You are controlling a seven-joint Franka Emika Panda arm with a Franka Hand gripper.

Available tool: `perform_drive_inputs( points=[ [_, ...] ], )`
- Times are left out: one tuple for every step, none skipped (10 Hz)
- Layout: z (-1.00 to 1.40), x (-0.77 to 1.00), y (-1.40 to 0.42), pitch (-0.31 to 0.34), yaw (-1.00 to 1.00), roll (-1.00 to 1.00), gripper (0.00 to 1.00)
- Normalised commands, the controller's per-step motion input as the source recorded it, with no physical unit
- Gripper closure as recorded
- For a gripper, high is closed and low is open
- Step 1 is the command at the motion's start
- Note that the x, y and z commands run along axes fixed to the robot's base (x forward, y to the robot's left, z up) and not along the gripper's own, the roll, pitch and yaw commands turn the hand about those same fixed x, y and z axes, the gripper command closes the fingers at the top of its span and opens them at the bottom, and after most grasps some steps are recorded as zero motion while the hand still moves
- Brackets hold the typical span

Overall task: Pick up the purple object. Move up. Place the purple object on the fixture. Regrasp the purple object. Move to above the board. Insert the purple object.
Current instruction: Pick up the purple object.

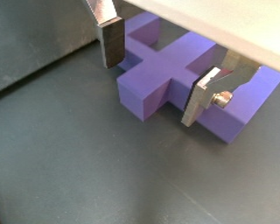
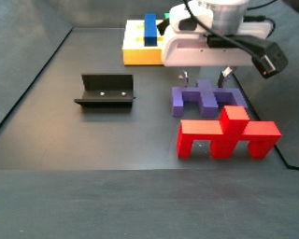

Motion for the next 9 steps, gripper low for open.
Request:
perform_drive_inputs(
  points=[
    [-0.4,0.0,-0.03,0.069,0.0,0.3,0.0],
    [-0.22,0.0,0.0,0.041,0.0,0.17,0.0],
    [0.0,0.0,0.0,0.0,0.0,0.0,0.0],
    [0.0,0.0,0.0,0.0,0.0,0.0,1.0],
    [0.0,0.0,0.0,0.0,0.0,0.0,1.0],
    [0.0,0.0,0.0,0.0,0.0,0.0,1.0],
    [0.0,0.0,0.0,0.0,0.0,0.0,1.0],
    [0.0,0.0,0.0,0.0,0.0,0.0,1.0],
    [0.0,0.0,0.0,0.0,0.0,0.0,1.0]
  ],
)
